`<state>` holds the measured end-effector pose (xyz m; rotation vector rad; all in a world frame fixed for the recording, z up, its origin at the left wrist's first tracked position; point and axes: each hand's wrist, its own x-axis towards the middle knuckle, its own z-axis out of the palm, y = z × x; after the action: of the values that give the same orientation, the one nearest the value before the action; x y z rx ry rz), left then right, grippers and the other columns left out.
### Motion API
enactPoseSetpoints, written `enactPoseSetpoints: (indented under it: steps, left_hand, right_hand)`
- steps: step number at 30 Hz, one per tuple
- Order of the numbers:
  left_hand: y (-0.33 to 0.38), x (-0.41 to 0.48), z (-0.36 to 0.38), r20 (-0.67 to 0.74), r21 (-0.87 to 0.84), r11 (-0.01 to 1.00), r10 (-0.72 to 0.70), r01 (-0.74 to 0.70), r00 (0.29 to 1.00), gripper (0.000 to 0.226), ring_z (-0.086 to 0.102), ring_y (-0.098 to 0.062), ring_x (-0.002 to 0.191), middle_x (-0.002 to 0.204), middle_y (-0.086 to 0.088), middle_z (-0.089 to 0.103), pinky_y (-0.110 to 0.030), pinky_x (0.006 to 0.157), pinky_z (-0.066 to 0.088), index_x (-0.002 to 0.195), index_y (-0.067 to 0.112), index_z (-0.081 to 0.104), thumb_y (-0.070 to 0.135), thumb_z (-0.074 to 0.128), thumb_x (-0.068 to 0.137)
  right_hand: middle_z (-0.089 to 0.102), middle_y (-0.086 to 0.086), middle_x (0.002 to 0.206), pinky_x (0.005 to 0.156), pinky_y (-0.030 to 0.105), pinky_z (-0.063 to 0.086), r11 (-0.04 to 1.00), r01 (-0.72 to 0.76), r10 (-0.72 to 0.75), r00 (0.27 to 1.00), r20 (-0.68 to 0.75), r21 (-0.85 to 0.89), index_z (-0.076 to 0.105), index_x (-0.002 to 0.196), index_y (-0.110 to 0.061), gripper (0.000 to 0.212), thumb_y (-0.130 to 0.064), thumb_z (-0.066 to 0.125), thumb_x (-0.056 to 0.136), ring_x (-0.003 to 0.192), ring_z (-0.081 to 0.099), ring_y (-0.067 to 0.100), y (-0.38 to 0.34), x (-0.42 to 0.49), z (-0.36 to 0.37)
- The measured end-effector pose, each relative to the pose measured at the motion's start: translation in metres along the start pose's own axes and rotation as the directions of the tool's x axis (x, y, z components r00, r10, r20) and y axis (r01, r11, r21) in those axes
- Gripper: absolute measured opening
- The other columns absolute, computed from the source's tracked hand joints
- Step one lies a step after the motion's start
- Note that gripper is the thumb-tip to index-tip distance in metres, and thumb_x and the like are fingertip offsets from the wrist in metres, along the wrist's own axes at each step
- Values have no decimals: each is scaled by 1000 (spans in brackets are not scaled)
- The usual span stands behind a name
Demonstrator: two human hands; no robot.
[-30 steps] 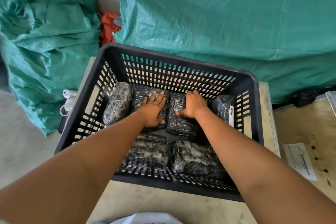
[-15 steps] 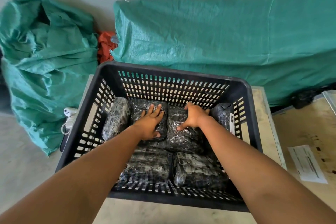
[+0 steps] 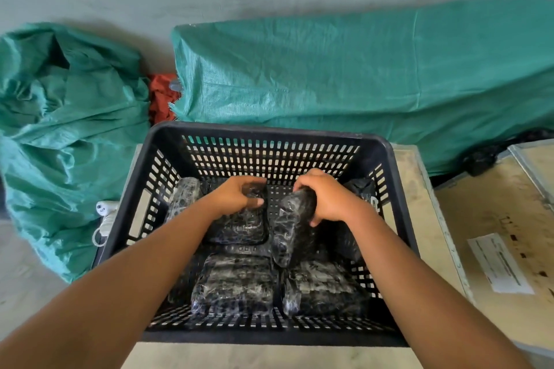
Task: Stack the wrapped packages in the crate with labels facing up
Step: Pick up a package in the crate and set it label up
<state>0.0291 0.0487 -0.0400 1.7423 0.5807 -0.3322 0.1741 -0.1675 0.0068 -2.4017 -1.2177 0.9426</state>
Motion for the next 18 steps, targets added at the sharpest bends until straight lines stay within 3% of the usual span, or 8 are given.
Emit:
enactPoseSetpoints:
  steps: [3,5,7,9,11,13,16,18]
  left_hand:
    - [7,3,13,82,-30,998,-58,61,995,75,48,-28,138,152,-2,50,-45,113,41,148,20,48,7,82,83]
    - [8,5,24,146,-36,995,-87,93,985,91,39,-30,144,159,-3,40,-46,115,37,155,22,36,10,86,79]
    - [9,7,32,204,-35,994,-92,101,975,110,27,-27,150,165,-2,28,-46,119,29,160,29,21,13,89,75]
    - [14,8,35,253,-40,994,-93,106,963,132,17,-24,154,168,-1,19,-49,123,19,162,35,3,22,94,67]
    - [20,8,35,297,-58,992,-88,110,951,152,12,-21,154,169,0,11,-49,124,15,158,40,-15,31,99,57]
    - [25,9,34,343,-126,987,-54,103,938,159,19,-24,153,169,-8,14,-51,122,20,155,43,-22,31,100,53]
    - [25,4,37,399,-318,940,11,127,917,151,49,-31,137,155,-14,43,-56,109,42,153,55,-10,28,100,53]
    - [22,-1,39,361,-341,935,35,97,932,140,53,-28,134,156,-1,39,-55,104,49,153,58,-2,33,98,58]
  right_hand:
    - [39,-3,126,104,34,45,995,80,-74,991,-110,54,60,97,-35,49,1,82,73,111,49,18,6,-10,0]
    - [38,6,140,97,33,48,983,122,-93,975,-204,134,65,90,-27,35,5,75,79,119,49,25,10,-17,-5]
    - [35,2,147,95,33,52,960,172,-116,963,-243,221,71,80,-22,31,8,74,81,130,44,23,16,-22,-9]
    - [38,-12,141,107,31,46,827,145,-46,980,-193,544,75,83,-30,43,13,77,79,139,36,16,11,-22,-14]
    - [43,-10,144,106,37,50,661,135,7,982,-186,738,80,79,-32,50,17,70,82,139,41,20,8,-22,-20]
    - [48,-1,148,90,37,60,420,118,29,989,-143,900,81,76,-26,50,18,61,88,131,52,22,3,-23,-25]
    - [65,0,137,80,36,62,374,98,78,988,-137,922,81,91,-29,47,13,58,93,119,65,21,5,-20,-27]
    - [75,2,121,76,35,63,398,67,144,980,-134,915,78,111,-31,45,8,61,95,108,73,20,9,-19,-22]
